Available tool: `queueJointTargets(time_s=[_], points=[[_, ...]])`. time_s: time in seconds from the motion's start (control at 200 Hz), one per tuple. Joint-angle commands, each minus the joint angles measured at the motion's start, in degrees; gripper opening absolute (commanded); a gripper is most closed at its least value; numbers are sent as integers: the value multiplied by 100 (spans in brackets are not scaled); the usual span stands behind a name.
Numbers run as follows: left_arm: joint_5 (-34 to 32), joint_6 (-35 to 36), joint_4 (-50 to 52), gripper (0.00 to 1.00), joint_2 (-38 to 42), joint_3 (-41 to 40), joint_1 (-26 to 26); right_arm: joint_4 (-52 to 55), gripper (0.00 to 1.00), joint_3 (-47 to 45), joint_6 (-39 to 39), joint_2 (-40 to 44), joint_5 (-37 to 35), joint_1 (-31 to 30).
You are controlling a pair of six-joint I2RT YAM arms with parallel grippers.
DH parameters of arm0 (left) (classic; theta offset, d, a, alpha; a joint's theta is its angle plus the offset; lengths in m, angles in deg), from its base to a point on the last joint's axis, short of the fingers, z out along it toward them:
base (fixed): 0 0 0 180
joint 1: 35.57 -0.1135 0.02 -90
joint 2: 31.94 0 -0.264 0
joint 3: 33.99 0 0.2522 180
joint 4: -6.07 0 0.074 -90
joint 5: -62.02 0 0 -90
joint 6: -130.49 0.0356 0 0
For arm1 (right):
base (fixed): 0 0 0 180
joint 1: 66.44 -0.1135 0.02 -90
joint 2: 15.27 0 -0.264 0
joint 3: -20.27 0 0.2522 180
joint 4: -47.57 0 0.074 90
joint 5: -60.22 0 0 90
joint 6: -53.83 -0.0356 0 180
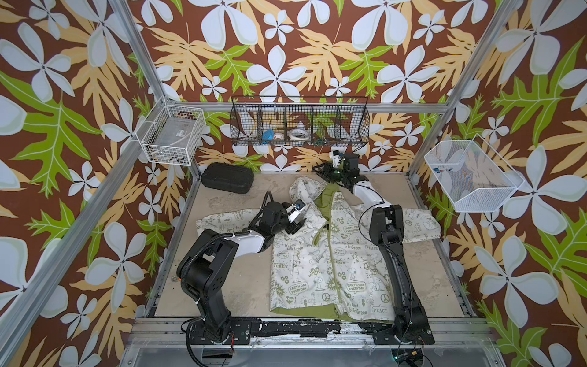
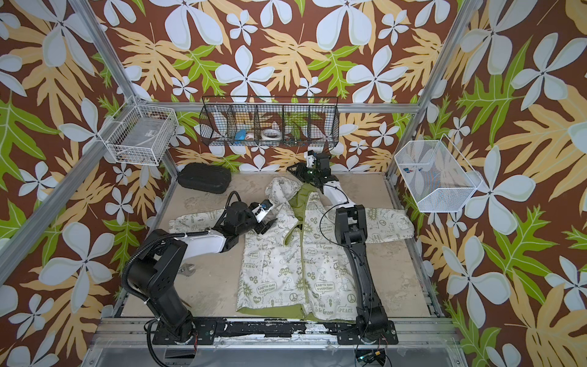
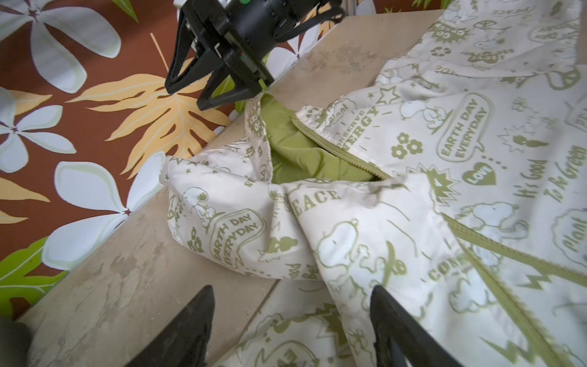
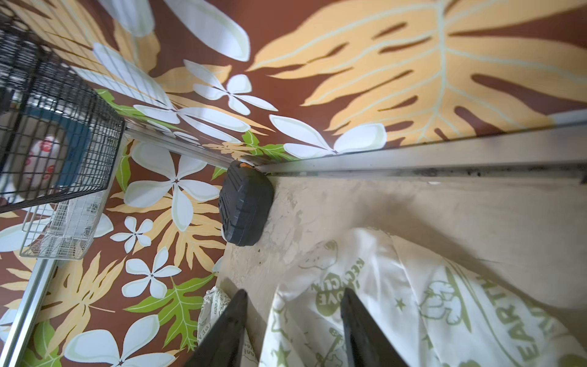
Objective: Unzip the jacket
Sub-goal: Smooth out the jacket at the center of the board.
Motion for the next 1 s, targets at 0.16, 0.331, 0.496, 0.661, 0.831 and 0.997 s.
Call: queueJointTargets(time_s=[0.16, 0.331, 0.496, 0.661, 0.831, 0.997], points=[[-835, -610, 2437, 69, -958, 2283, -4, 1806, 54, -1726, 1453, 1343, -717, 237], [-783, -1182, 2823, 67, -1331, 2966, -4, 1703, 56, -2812, 1326, 1838, -711, 218], [-817, -1384, 2821, 65, -1383, 2957, -4, 1788, 55, -2356, 1173, 1416, -604, 28], [-843, -1424, 2742, 64, -1206, 2733, -3, 1567, 49, -1707, 760, 751, -344, -115], [-765, -1489, 2757, 64, -1077, 2628, -4, 1121, 19, -850, 336, 254, 68, -131], [-639, -1483, 2685, 64, -1038, 2591, 38, 78, 7, -841, -485, 366, 292, -11]])
